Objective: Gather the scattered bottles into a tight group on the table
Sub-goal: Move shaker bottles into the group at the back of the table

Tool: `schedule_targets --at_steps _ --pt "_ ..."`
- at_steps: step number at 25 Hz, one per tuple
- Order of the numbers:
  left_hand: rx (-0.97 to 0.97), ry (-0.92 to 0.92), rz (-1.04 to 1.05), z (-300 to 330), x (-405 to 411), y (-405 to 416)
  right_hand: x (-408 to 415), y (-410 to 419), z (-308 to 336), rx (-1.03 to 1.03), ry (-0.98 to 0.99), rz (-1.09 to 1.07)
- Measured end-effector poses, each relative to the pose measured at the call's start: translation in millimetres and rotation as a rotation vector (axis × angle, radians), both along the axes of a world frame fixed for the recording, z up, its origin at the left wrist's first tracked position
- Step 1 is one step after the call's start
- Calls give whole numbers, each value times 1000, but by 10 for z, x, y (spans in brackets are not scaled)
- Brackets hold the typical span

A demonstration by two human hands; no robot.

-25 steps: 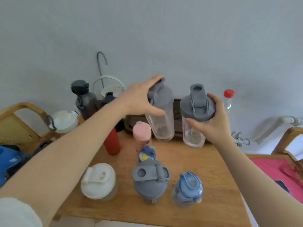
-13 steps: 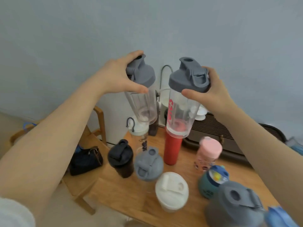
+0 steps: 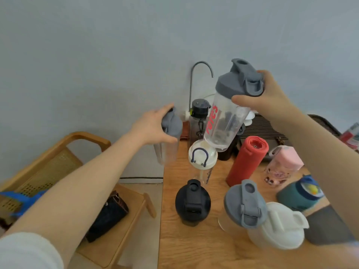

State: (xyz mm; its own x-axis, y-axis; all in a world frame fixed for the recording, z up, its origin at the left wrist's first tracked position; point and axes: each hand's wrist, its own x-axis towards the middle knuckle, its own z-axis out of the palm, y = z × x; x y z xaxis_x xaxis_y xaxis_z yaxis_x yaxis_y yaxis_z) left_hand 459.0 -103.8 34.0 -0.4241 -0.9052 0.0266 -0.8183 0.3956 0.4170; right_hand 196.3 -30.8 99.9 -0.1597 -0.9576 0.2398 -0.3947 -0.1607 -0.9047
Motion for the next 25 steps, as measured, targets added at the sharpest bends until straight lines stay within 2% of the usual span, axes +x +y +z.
schedule_targets --at_steps 5,9,12,13,16,17,20,21,23,25 --pt "102 36 -34 -625 -199 -173 -153 68 -7 28 -29 -151" --pt "162 31 -17 -837 -332 -279 -243 102 -106 151 58 -67" --pt "219 -63 -77 -742 -362 -365 -300 17 -111 194 48 -32" --pt "181 -40 -111 -649 -367 -329 -330 -7 -88 189 50 -17" --pt "-18 188 -233 -339 -437 -56 -440 -64 14 131 31 19" --pt "-28 185 -257 -263 -492 59 -458 -81 36 128 33 49" --pt "56 -183 -291 -260 -724 274 -441 -147 -24 207 153 160" --pt "115 -246 -276 -296 -789 302 -417 -163 -78 236 222 193" --pt "240 -189 -227 -347 -854 328 -371 -166 -204 272 338 252" --pt "251 -139 -199 -352 -818 389 -339 -145 -310 298 361 289"
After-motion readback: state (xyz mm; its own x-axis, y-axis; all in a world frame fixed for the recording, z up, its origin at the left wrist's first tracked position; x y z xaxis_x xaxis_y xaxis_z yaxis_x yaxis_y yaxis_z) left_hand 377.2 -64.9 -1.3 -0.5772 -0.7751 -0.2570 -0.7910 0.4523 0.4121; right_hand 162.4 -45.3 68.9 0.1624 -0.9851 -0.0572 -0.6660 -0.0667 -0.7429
